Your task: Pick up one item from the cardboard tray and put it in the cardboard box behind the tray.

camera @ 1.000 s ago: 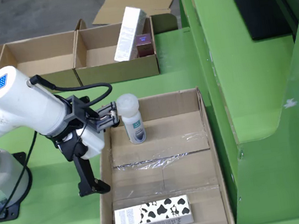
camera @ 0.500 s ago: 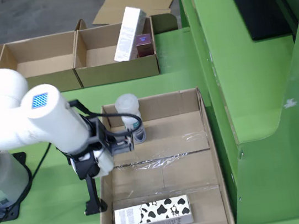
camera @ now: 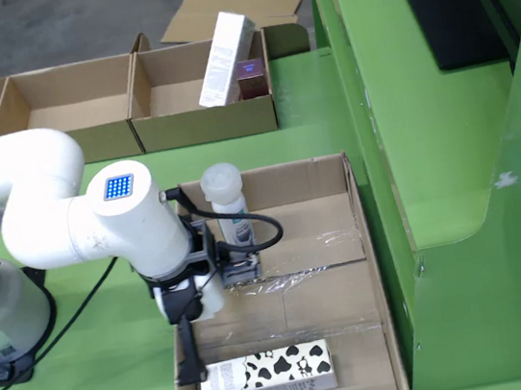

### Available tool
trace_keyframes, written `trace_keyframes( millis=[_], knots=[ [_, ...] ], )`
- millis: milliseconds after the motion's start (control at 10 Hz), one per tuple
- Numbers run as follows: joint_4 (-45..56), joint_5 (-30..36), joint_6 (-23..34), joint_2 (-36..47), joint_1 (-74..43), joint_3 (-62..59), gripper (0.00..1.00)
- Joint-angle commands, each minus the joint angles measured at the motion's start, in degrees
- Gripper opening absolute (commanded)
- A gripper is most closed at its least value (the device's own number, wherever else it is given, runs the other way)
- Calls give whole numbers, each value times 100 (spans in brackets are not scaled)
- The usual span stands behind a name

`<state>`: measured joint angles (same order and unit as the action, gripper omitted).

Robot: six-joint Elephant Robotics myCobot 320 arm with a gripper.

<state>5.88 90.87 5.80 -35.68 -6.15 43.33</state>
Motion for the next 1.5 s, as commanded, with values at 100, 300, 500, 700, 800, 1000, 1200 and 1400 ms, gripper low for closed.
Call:
trace_keyframes(
  millis=[100,300,500,700,800,1000,1200,1400],
  knots=[
    [-785,-153,23,-1662,-44,-4333,100],
    [-1420,-355,51,-1907,-106,-4333,100],
    [-1700,-450,46,-2058,-259,-4333,100],
    [-1941,-505,59,-2224,-524,-4333,100],
    [-1937,-484,50,-2271,-604,-4333,100],
    [-1818,-384,22,-2320,-663,-4333,100],
    [-1215,-21,6,-2279,-695,-4333,100],
    [-708,161,78,-2178,-608,-4333,100]
  ],
)
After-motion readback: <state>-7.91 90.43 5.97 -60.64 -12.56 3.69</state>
